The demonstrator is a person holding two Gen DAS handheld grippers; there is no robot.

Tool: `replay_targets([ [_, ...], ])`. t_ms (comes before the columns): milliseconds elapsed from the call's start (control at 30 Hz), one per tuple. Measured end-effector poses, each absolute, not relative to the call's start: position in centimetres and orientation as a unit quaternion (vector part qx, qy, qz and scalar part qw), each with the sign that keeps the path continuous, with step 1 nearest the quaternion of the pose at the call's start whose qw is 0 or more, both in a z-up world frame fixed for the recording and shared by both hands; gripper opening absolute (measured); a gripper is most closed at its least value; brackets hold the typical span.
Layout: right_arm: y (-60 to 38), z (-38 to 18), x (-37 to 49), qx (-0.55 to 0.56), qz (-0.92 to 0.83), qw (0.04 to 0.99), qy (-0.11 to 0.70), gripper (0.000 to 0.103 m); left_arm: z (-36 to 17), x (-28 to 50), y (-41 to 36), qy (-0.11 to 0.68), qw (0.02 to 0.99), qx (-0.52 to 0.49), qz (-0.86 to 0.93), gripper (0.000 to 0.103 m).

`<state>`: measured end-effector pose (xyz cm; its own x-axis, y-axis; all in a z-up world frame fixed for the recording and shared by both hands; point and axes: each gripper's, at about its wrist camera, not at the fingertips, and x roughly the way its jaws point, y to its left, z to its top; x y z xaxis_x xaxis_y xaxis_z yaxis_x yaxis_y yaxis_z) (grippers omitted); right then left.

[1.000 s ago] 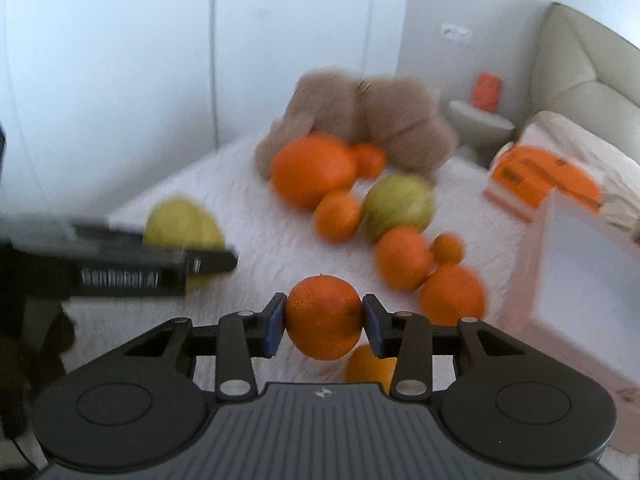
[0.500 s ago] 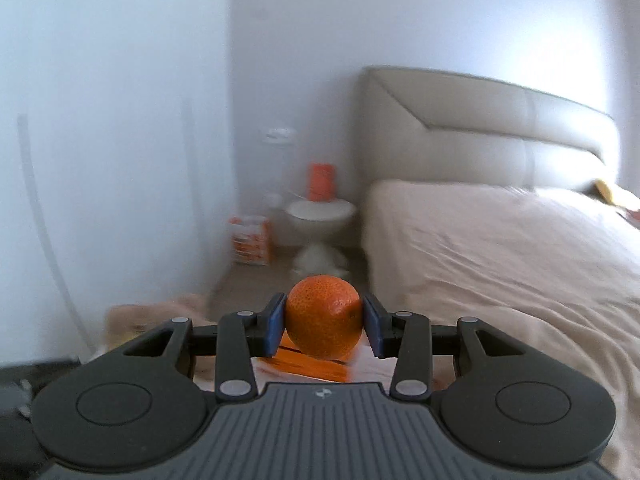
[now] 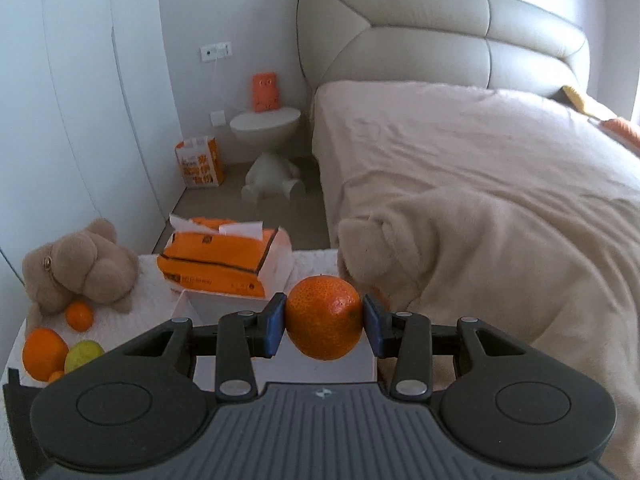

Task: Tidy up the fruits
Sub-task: 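Lower the pear into the pink box with the left tool while the right tool drops the tangerine in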

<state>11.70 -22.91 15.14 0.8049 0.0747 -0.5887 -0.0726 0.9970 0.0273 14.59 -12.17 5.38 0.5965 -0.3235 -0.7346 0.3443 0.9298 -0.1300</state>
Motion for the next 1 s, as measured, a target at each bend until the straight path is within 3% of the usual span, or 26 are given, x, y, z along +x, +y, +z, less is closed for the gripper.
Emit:
replay_targets([
  [267, -22.5, 13.5, 12.2, -0.011, 0.03, 0.942, 0.334, 0.041, 8.6, 10.2, -6.2, 0.311, 0.925, -0.088, -0.199, 0.066],
  [500, -20.2, 8.6, 14.7, -0.037, 0.032, 0.917, 0.396, 0.04, 8.4, 3.5, 1.8, 0.224, 0.962, -0.129, -0.088, 0.066],
  [767, -18.0, 5.0, 16.5, -0.076, -0.002, 0.893, 0.444, 0.04, 5.0, 1.0, 8.4, 0.221, 0.962, -0.16, 0.002, 0.065],
  [933, -16.4, 8.3, 13.6, -0.087, -0.001, 0.919, 0.384, 0.045, 3.3, -0.5, 10.2, 0.222, 0.958, -0.18, 0.022, 0.065],
  [1000, -15.4, 10.0, 11.5, -0.083, 0.019, 0.933, 0.349, 0.054, 2.6, -0.8, 10.4, 0.22, 0.957, -0.185, 0.029, 0.065],
])
